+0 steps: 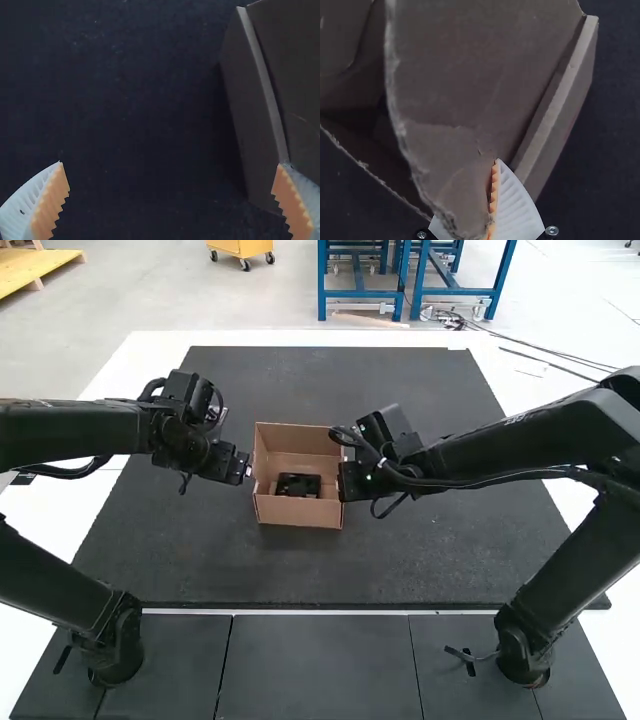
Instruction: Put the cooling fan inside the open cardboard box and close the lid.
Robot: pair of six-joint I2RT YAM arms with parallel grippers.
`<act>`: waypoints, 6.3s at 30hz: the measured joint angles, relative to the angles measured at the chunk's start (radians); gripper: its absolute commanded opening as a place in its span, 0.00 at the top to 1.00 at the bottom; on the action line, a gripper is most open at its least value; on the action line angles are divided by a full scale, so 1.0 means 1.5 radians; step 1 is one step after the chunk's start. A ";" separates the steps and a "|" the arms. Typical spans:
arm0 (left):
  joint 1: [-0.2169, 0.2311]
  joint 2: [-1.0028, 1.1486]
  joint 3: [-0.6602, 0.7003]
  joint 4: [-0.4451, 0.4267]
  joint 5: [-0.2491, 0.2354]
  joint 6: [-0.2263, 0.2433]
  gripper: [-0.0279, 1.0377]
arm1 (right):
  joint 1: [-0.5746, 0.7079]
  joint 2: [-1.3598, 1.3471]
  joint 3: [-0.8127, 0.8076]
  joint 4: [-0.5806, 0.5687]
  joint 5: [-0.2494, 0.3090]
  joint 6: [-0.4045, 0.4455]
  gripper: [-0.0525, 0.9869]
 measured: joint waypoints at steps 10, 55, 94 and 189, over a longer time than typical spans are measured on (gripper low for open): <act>0.004 -0.046 0.000 -0.013 0.000 0.008 0.07 | 0.011 0.000 0.035 -0.039 -0.035 0.001 0.21; 0.037 0.059 0.175 0.061 0.000 0.040 0.07 | -0.070 -0.158 0.084 -0.256 -0.012 -0.173 0.08; -0.040 0.128 0.246 0.125 -0.003 0.027 0.07 | -0.113 -0.233 0.052 -0.167 -0.021 -0.174 0.08; -0.086 0.056 0.032 0.057 0.033 0.027 0.07 | -0.114 -0.173 0.133 -0.248 -0.049 -0.173 0.08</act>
